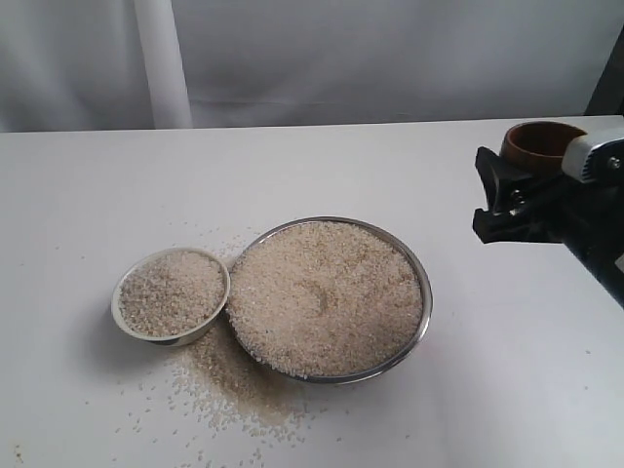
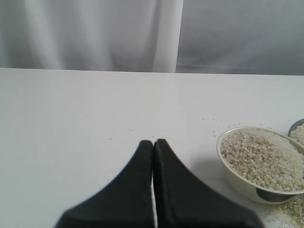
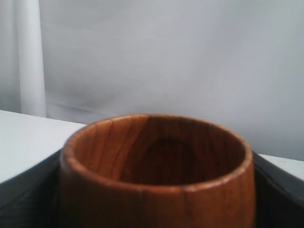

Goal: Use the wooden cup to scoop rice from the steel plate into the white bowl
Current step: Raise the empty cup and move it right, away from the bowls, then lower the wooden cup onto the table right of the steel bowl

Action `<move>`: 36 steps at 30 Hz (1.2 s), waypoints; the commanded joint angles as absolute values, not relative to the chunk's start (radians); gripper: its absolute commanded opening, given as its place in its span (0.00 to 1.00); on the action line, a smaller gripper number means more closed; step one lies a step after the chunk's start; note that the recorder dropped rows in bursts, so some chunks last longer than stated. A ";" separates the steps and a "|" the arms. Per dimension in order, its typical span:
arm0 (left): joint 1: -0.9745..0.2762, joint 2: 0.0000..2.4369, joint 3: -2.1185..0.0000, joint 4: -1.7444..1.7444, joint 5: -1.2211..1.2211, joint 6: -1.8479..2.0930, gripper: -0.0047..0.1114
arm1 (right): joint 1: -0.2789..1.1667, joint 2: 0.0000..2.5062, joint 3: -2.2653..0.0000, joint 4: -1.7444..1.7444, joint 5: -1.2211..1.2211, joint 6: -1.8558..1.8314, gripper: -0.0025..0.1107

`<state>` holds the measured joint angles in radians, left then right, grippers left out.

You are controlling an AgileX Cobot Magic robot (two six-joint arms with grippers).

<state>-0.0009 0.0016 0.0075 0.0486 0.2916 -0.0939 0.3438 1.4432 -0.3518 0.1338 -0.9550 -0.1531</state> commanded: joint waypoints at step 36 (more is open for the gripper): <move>-0.005 0.000 0.000 0.044 0.284 -0.096 0.04 | 0.323 2.066 -0.490 0.285 -1.221 -0.157 0.02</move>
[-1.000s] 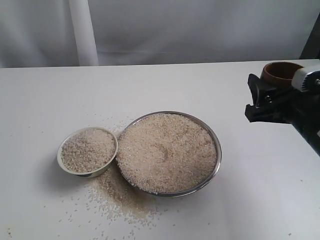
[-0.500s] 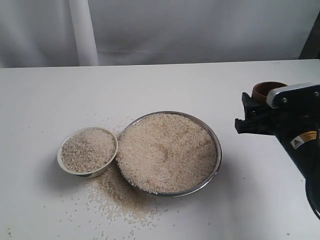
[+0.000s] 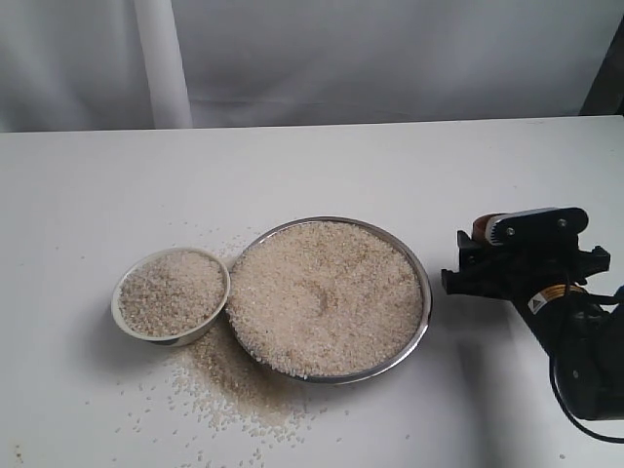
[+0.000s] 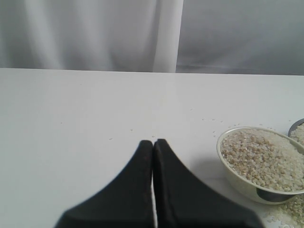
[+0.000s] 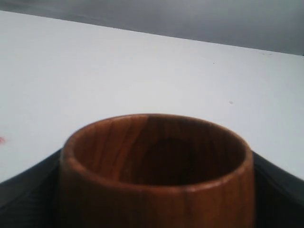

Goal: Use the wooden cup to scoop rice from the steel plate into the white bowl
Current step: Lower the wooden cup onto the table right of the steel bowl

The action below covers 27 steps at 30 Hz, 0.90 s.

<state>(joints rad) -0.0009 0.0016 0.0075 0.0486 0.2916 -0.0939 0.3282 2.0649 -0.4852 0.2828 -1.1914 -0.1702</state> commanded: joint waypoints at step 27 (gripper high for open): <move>-0.005 0.000 0.000 0.044 0.284 -0.096 0.04 | 0.326 2.066 -0.486 0.274 -1.133 -0.157 0.07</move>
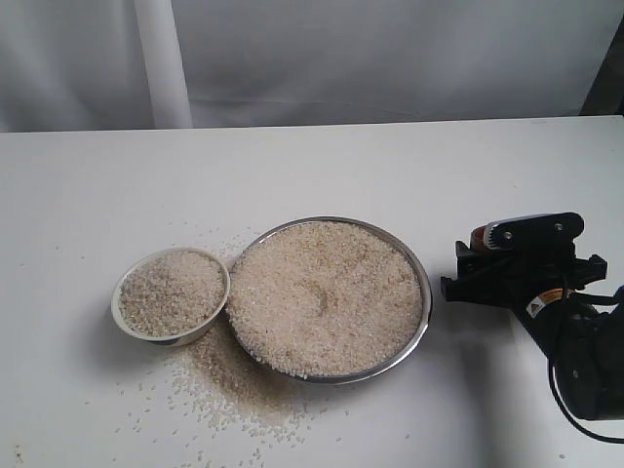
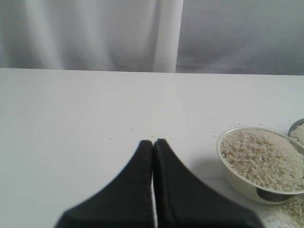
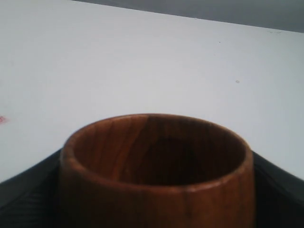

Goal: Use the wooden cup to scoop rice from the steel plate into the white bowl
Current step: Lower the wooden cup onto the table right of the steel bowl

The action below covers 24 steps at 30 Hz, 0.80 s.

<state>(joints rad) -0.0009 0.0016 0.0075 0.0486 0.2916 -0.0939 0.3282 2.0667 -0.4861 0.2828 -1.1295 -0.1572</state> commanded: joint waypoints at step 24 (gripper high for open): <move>-0.005 0.000 0.000 0.044 0.284 -0.096 0.04 | 0.328 2.066 -0.436 0.274 -1.221 -0.157 0.77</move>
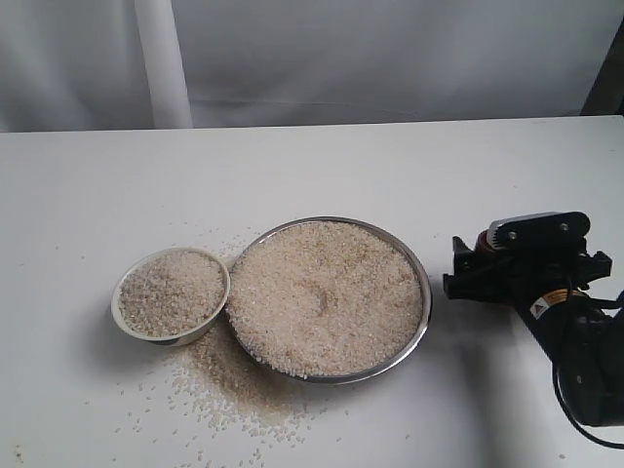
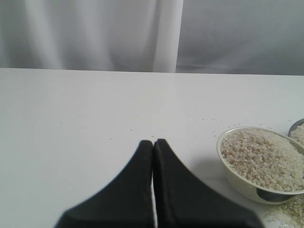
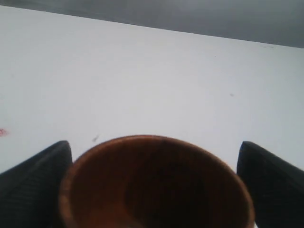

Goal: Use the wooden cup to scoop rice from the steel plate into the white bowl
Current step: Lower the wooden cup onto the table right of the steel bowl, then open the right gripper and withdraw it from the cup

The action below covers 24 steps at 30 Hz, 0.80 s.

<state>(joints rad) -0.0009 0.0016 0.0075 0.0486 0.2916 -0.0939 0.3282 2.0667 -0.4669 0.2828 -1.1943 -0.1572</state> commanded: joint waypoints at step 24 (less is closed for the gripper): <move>-0.005 0.000 0.000 0.044 0.284 -0.096 0.04 | 0.330 1.598 -0.302 0.193 -1.221 -0.153 0.77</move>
